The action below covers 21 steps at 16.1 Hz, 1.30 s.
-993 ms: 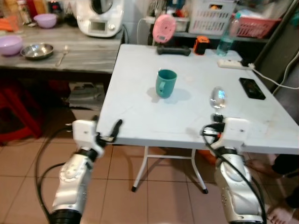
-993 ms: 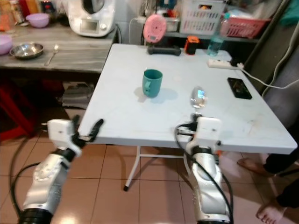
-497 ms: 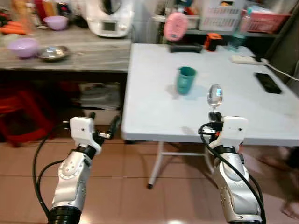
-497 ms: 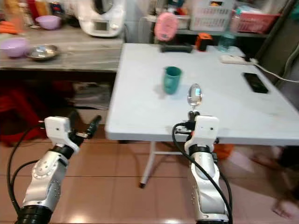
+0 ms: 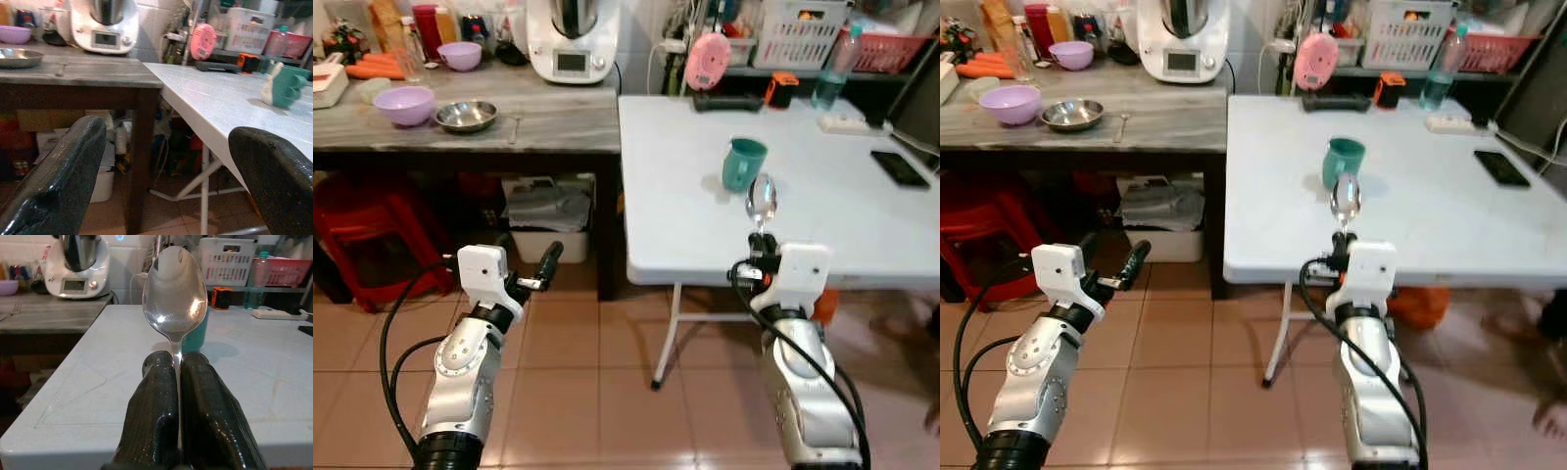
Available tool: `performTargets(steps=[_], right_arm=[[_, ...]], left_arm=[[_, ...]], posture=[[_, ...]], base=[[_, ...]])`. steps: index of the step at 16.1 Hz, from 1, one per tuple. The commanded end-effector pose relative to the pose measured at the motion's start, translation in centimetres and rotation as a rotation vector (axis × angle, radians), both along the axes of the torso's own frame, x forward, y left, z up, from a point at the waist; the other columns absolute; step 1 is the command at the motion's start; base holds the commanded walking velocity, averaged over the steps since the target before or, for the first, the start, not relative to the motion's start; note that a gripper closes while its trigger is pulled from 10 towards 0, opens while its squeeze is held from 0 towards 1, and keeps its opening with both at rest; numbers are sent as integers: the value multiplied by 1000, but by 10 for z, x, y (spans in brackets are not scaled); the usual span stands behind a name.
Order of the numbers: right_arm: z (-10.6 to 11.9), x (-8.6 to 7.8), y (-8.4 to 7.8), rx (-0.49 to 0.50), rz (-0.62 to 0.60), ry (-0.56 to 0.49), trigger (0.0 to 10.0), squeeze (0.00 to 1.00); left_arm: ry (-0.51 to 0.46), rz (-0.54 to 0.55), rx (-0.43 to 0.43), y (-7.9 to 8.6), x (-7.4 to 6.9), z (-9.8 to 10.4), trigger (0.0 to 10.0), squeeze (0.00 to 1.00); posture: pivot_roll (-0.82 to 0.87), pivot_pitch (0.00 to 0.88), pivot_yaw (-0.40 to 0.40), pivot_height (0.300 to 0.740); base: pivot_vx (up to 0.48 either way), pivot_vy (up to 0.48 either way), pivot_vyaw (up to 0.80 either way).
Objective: Setting the table
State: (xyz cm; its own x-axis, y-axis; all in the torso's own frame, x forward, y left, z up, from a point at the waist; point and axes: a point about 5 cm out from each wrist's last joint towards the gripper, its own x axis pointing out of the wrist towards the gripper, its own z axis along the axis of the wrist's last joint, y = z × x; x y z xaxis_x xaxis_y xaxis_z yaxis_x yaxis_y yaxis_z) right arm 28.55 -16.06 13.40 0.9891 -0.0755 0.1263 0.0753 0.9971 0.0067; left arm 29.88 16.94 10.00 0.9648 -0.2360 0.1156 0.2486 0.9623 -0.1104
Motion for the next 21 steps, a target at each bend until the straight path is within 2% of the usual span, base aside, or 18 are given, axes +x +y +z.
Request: performTargets(steps=[1,11,15,21], right_arm=[[-1,-1,-6,6,-15,1,10000,0],[0,-1,-6,3,2,-5,10000,0],[2,-1,-7,-11,11,-18,10000,0],[3,-1,-7,-12,23,-28,10000,0]], left_arm=[[-2,-27,7,-8,2,1,10000,0],[-2,-19,11,-8,3,1,10000,0],[4,6,31,-3,3,-1,10000,0],[-10,-13,59,-5,2,-1,10000,0]], posture=[[9,0,-23,740],[6,0,-27,740],[6,0,-28,740],[0,0,-29,740]], base=[[0,420,0],[0,427,0],[0,0,213],[98,0,603]])
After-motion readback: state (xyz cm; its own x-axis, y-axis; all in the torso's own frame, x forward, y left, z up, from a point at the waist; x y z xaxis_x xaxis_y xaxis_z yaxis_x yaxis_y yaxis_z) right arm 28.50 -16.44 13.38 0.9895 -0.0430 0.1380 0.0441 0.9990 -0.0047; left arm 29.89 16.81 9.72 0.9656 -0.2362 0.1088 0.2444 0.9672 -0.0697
